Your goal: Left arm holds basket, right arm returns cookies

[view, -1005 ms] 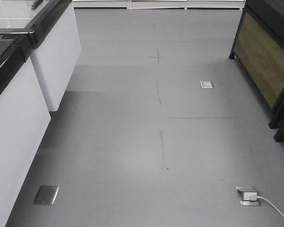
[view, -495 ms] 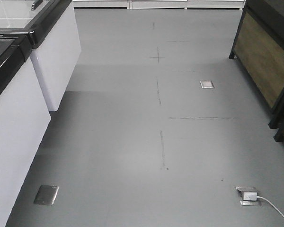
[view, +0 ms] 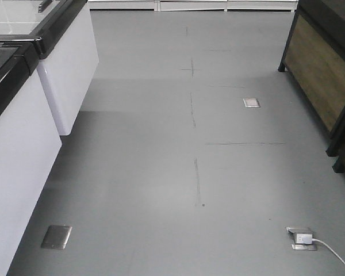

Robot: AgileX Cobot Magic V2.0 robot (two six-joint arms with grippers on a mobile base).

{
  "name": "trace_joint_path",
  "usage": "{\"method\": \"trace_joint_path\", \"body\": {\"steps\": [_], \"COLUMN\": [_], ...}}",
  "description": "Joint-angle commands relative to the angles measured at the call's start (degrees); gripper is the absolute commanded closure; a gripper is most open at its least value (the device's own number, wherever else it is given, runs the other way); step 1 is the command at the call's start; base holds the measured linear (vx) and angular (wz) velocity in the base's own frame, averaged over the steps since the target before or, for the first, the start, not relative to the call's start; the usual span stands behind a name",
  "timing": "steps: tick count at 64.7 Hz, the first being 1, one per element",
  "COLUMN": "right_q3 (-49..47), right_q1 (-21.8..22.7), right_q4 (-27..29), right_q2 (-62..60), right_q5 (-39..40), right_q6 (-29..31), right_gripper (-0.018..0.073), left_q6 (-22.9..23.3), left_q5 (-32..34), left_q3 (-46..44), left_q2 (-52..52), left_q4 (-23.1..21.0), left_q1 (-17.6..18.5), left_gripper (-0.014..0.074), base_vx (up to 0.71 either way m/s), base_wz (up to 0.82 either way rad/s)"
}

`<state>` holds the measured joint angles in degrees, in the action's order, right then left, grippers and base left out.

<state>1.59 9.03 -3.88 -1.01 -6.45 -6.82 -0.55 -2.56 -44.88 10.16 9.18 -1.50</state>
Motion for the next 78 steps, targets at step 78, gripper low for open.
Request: {"method": "trace_joint_path", "body": {"steps": [78], "right_q3": [1.1], "right_q1": [0.3], "right_q4": [-0.3], "right_q2": [-0.3], "right_q5": [3.9], "right_q6": [0.4], "right_gripper": [0.0565], "left_q6": [0.2], "left_q5": [-16.5], "left_q3": [-10.1], "left_q2": [43.3], "left_q4": [-10.7], "left_q1": [0.4], "left_gripper": [0.0346], "base_vx": [0.0], "base_wz": [0.0]}}
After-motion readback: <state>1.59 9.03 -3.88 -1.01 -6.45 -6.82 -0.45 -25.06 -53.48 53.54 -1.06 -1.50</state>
